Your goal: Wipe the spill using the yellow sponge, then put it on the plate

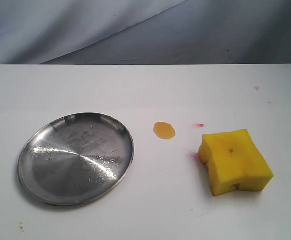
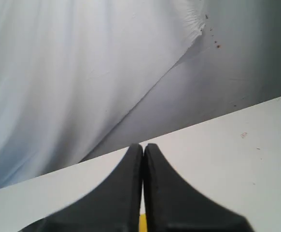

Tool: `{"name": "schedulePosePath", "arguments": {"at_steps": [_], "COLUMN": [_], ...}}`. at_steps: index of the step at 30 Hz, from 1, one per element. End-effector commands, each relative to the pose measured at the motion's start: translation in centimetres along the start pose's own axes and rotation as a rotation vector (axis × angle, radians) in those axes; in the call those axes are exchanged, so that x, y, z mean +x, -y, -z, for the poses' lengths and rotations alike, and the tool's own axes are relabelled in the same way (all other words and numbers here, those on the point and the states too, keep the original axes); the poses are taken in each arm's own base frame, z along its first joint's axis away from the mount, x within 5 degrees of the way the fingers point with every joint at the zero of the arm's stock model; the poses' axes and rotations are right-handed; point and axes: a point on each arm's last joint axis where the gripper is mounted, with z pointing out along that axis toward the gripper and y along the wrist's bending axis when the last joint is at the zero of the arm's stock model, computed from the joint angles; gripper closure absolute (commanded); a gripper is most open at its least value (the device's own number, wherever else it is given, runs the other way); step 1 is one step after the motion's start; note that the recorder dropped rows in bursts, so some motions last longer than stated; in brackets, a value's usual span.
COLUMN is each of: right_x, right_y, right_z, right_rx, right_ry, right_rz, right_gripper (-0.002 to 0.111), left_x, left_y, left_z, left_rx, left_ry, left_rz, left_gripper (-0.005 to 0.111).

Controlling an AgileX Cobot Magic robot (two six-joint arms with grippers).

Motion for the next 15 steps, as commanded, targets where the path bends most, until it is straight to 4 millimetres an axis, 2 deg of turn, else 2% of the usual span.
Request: {"name": "schedulePosePath", "arguments": {"at_steps": [1, 3, 6, 7, 10, 12, 15], "right_x": [-2.8, -4.1, -6.0, -6.0, -6.1, -5.5, -4.8], "right_y": [-1.8, -2.7, -3.9, -4.0, -4.2, -4.0, -3.6], "right_z": [-0.6, -1.7, -4.8, -6.2, -8.4, -10.7, -12.7], "right_rx": [-0.010, -0.005, -0.002, -0.001, -0.004, -0.012, -0.008], "right_ry": [-0.105, -0.245, -0.461, -0.565, -0.713, -0.818, -0.901], "right_rz": [-0.024, 0.051, 0.135, 0.158, 0.170, 0.171, 0.184], "right_gripper": [0.108, 0.108, 0.108, 0.108, 0.108, 0.108, 0.108], "left_x": [-0.1, -0.1, -0.1, -0.1, -0.1, -0.1, -0.1], "left_y": [-0.1, -0.1, -0.1, -0.1, -0.1, -0.1, -0.1], "left_z": [0.0, 0.0, 0.0, 0.0, 0.0, 0.0, 0.0], "left_rx": [-0.006, -0.006, -0.006, -0.006, -0.006, -0.006, -0.006], "left_ry": [0.008, 0.008, 0.008, 0.008, 0.008, 0.008, 0.008], "left_rz": [0.016, 0.016, 0.016, 0.016, 0.016, 0.016, 0.016], "left_gripper": [0.107, 0.107, 0.107, 0.107, 0.107, 0.107, 0.107]}}
